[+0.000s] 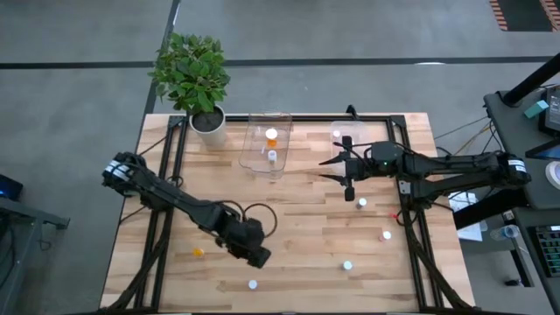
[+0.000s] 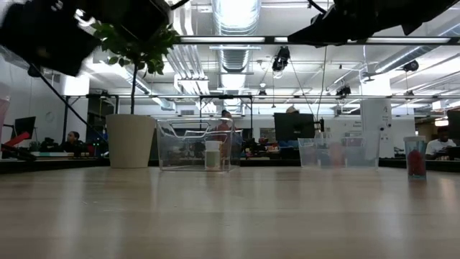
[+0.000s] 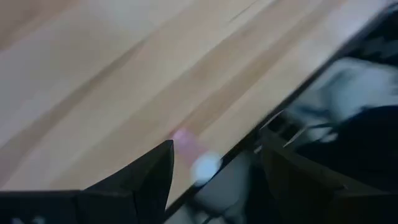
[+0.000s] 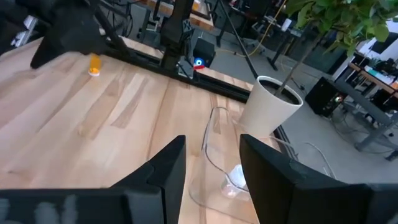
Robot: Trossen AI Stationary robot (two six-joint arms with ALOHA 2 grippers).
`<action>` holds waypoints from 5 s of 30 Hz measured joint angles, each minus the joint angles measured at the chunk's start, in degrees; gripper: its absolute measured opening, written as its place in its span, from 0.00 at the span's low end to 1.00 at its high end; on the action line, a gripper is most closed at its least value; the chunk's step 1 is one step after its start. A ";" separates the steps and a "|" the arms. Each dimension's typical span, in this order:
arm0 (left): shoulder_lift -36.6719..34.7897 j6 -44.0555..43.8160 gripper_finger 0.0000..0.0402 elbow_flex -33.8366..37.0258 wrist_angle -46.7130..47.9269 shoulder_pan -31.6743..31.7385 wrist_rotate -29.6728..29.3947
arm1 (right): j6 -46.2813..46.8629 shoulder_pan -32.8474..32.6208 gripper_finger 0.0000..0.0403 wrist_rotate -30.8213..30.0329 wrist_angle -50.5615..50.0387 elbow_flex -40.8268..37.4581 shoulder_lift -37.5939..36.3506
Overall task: Pick and place medicine bottles into bin by pill shape (circle, oval)
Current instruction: Put the orange tablet pill bottle into the right transparent bin
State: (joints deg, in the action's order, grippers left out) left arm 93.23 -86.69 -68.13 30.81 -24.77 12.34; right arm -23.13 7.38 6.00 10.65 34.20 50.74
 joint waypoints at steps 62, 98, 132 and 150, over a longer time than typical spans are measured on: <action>0.31 -6.06 0.56 7.05 32.04 -19.67 -7.96 | -1.14 0.04 0.35 -0.02 0.36 -0.57 0.04; -6.44 5.26 0.20 -5.92 32.14 -13.46 -25.61 | -0.90 0.04 0.35 -0.04 0.20 -0.77 0.04; -16.44 88.27 0.19 18.79 -54.52 10.41 -27.13 | 12.70 -7.74 0.35 5.41 24.51 -13.41 0.82; -14.95 99.23 0.19 21.73 -67.22 10.91 -26.73 | 7.64 -12.52 0.35 1.44 37.37 -6.59 11.13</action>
State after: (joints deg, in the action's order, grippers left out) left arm 78.28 12.53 -46.41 -36.41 -13.86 -14.39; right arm -15.49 -5.15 7.44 48.02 27.61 61.87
